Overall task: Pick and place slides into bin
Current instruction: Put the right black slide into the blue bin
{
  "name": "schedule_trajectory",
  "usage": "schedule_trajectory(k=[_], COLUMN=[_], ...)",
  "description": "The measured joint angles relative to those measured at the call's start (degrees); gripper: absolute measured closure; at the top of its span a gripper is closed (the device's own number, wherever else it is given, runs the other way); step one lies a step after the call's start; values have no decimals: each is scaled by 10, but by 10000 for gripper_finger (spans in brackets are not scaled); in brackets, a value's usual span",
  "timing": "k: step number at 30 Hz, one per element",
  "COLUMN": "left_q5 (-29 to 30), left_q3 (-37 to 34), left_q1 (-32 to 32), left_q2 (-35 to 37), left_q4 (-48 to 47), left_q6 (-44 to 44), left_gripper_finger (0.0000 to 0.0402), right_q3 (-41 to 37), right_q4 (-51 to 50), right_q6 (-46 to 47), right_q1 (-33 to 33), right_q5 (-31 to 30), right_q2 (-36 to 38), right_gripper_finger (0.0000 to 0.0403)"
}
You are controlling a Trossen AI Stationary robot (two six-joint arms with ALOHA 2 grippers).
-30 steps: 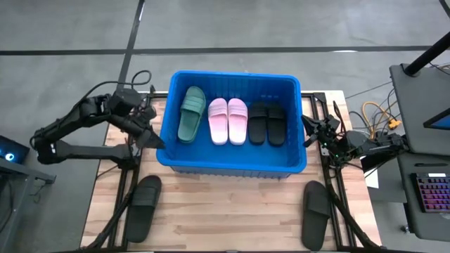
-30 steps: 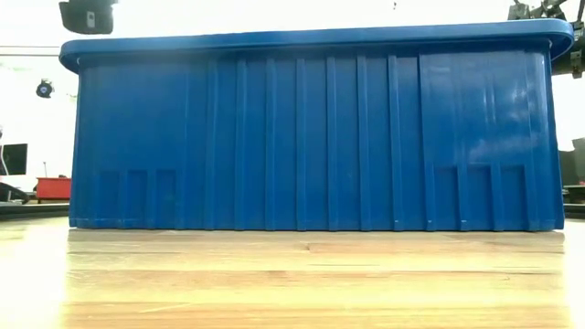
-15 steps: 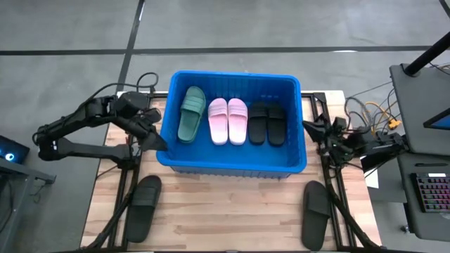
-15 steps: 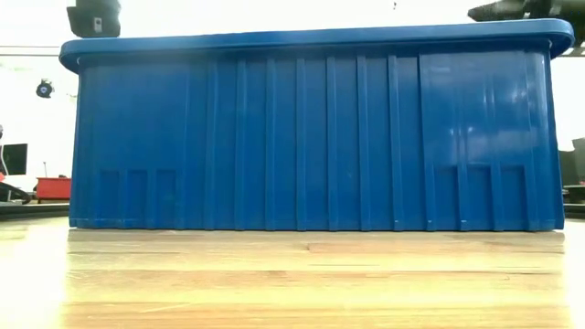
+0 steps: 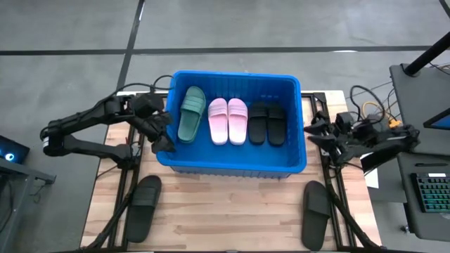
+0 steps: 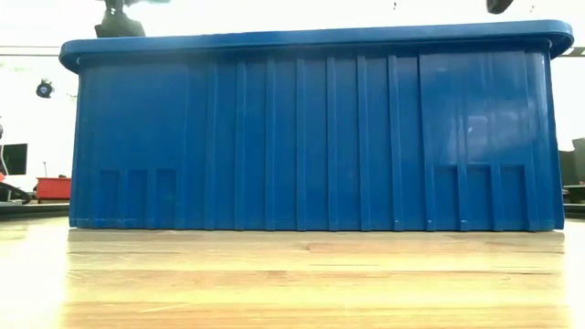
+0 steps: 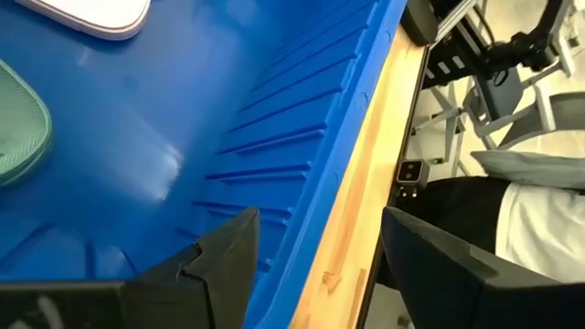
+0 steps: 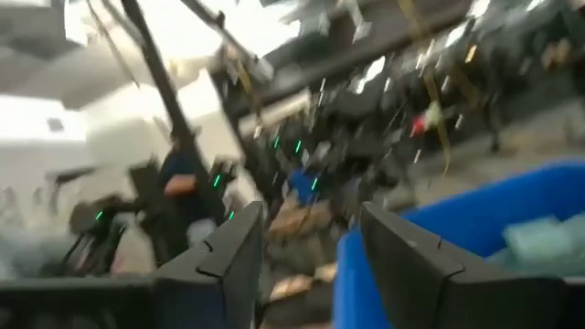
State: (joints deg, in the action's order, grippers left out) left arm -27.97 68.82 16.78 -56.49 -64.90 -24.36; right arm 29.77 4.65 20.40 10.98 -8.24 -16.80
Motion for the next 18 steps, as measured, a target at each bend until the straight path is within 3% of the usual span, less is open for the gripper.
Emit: schedule_trajectory(k=[12, 18], left_q5=[16, 17], left_q3=[0, -1], left_q1=[0, 0], left_q2=[26, 52], left_q4=[1, 1], left_q6=[62, 68], left_gripper_finger=[187, 187], right_q3=[286, 422], right_q4=[-320, -428], right_q6=[139, 219], right_q1=[1, 29], right_q5=[47, 72], right_q2=[-234, -326], right_gripper_finger=[234, 243])
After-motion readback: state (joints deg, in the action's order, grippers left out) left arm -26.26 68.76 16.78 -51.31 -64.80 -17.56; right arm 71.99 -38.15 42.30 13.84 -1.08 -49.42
